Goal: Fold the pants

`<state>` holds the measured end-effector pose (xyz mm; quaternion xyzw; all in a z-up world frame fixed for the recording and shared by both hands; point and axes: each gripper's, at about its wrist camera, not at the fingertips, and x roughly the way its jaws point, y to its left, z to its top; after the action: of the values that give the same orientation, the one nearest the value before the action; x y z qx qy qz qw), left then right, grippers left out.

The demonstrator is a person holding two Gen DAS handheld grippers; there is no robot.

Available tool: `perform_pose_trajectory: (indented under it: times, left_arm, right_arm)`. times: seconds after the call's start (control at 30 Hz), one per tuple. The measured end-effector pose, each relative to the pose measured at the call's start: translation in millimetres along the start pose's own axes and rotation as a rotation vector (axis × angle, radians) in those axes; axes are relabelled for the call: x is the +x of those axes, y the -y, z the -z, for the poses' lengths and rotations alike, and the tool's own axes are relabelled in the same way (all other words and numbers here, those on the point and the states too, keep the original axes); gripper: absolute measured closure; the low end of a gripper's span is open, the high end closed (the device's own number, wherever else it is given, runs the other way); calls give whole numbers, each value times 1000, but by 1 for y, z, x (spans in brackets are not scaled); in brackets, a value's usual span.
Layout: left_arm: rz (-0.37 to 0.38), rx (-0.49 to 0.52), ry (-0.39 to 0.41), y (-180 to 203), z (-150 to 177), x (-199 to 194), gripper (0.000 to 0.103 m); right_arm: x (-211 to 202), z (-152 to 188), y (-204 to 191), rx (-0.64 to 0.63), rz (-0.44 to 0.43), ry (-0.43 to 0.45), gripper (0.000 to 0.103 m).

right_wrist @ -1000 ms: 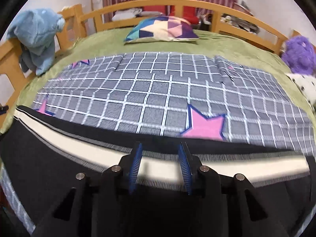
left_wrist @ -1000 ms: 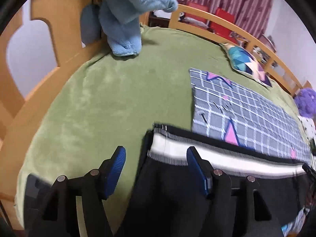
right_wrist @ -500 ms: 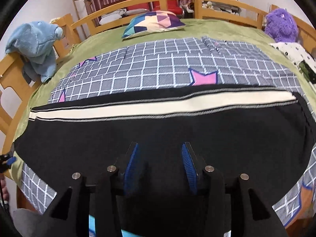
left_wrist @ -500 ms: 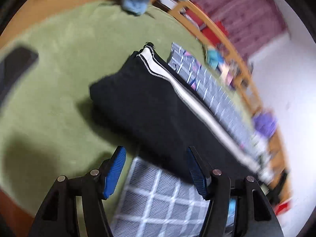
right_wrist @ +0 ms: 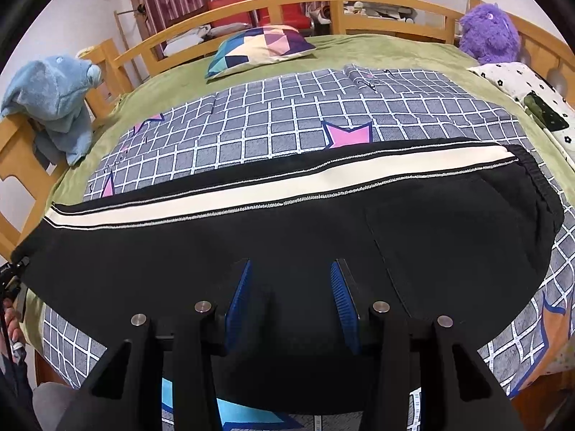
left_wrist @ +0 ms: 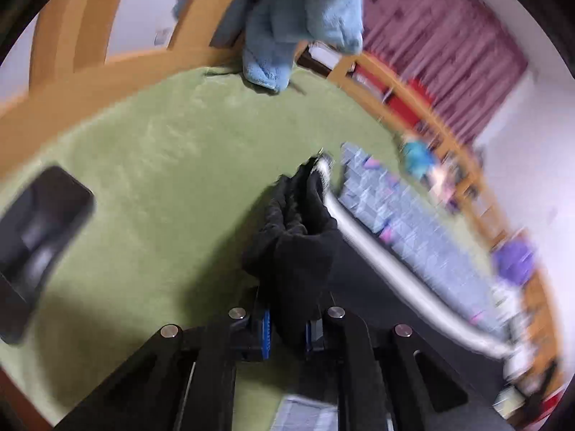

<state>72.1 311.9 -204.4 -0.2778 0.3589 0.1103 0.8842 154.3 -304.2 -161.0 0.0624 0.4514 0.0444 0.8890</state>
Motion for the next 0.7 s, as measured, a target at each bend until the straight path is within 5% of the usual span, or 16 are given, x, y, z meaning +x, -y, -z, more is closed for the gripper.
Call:
perform_pose_trajectory:
  times: [0.1, 0.23, 0.47, 0.57, 0.7]
  left_arm:
    - [-70, -40, -145, -17, 6, 26, 80]
    - [-118, -54, -59, -26, 3, -9, 55]
    - [-60, 85, 31, 14, -48, -27, 55]
    - [-21, 143, -28, 32, -70, 4, 55]
    - [-62, 174, -86, 51, -87, 62, 55]
  right_arm:
    - [7, 3, -1, 6, -10, -19, 58]
    - [11, 8, -4, -11, -6, -35, 58]
    - [14, 7, -15, -1, -39, -17, 58]
    - [17, 5, -23, -7, -57, -10, 58]
    - [23, 6, -31, -14, -62, -9, 58]
